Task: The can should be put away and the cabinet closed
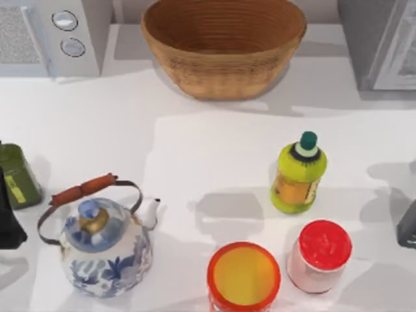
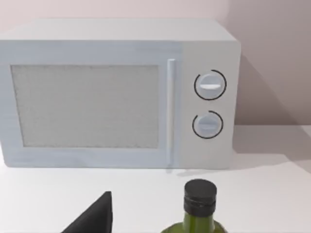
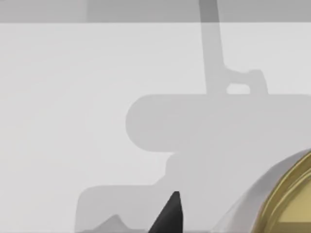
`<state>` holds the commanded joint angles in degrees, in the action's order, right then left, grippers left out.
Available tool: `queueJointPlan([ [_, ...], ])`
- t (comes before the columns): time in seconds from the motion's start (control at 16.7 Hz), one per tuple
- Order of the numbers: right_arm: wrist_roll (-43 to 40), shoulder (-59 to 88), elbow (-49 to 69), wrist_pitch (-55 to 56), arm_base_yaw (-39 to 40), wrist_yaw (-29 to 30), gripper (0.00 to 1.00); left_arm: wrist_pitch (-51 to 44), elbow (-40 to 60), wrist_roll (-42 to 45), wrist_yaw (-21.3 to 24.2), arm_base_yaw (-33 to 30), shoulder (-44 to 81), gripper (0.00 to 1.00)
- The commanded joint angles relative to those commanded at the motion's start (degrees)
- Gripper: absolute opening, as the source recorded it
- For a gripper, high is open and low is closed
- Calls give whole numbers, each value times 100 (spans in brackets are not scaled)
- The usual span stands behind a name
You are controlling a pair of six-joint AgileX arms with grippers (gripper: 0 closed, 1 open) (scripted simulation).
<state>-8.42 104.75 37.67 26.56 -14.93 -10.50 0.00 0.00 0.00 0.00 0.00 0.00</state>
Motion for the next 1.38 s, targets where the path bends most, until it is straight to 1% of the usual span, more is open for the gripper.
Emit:
queueJointPlan([
  [0.42,6,-9,10,-16,-12,2,0,0,0,0,0,0,0,100],
  [0.54,-3,-93,135,-213,-32,18,0,0,0,0,0,0,0,100],
  [0.72,-37,-453,499,-949,-44,37,0,0,0,0,0,0,0,100],
  [1.08,-43,-1558,1495,-3291,-46,2,0,0,0,0,0,0,0,100],
  [1.26,-27,-1996,1833,-3874,-34,-31,0,0,0,0,0,0,0,100],
  [1.38,-25,-2076,1886,-3964,-26,-38,0,0,0,0,0,0,0,100],
])
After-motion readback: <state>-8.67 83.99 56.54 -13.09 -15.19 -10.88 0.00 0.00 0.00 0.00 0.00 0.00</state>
